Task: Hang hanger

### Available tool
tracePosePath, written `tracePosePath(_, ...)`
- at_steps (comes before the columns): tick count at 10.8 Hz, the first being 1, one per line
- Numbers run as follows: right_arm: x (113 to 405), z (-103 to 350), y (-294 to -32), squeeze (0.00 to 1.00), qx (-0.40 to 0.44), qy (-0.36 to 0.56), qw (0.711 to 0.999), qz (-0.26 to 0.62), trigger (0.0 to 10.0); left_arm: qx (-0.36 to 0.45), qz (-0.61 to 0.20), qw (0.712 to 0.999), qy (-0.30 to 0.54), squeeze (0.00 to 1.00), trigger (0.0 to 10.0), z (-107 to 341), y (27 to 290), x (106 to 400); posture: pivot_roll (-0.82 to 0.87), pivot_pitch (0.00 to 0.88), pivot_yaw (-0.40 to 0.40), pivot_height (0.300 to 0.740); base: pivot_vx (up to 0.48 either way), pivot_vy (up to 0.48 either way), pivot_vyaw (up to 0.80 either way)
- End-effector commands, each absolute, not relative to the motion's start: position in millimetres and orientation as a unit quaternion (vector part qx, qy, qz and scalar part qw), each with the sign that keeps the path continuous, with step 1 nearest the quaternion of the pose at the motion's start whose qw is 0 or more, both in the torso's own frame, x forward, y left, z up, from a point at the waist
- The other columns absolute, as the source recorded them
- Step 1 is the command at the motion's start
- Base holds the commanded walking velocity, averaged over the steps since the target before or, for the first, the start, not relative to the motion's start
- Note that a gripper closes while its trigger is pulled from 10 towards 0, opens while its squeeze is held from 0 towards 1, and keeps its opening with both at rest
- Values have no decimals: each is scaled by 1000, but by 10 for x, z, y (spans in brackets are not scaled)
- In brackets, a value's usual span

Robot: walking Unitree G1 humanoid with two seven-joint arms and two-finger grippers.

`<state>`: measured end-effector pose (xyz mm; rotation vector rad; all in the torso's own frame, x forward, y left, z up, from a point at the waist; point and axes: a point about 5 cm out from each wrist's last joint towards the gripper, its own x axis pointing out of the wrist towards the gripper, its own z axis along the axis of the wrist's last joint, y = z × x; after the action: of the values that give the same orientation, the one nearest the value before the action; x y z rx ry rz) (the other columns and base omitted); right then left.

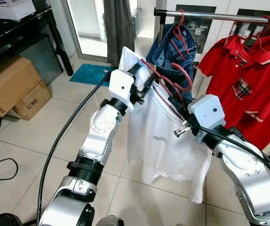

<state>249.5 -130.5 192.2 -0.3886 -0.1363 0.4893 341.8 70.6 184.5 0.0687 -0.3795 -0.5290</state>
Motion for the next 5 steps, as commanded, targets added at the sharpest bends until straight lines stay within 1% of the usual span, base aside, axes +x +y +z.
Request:
tracePosePath(1,2486,1951,-1311,0,-183,-83,950,240,0,30,-242,953,-179,0,10000,1838,737,3454,-17,11,73,740,0,0,0)
tracePosePath(2,2492,1949,-1324,0,-179,-83,950,241,0,15,-238,955,-173,0,10000,1810,728,3453,-17,10,70,740,0,0,0)
tracePosePath(3,2507,1964,-1340,0,-177,-88,949,244,0,7,-231,958,-170,0,6157,1791,724,3455,-18,9,67,740,0,0,0)
tracePosePath(4,2512,1971,-1348,0,-177,-90,949,245,0,7,-225,959,-169,0,3647,1794,729,3464,-18,9,67,740,0,0,0)
tracePosePath(5,2516,1970,-1354,0,-177,-90,949,246,0,9,-223,960,-170,0,627,1804,737,3472,-19,4,58,740,0,0,0)
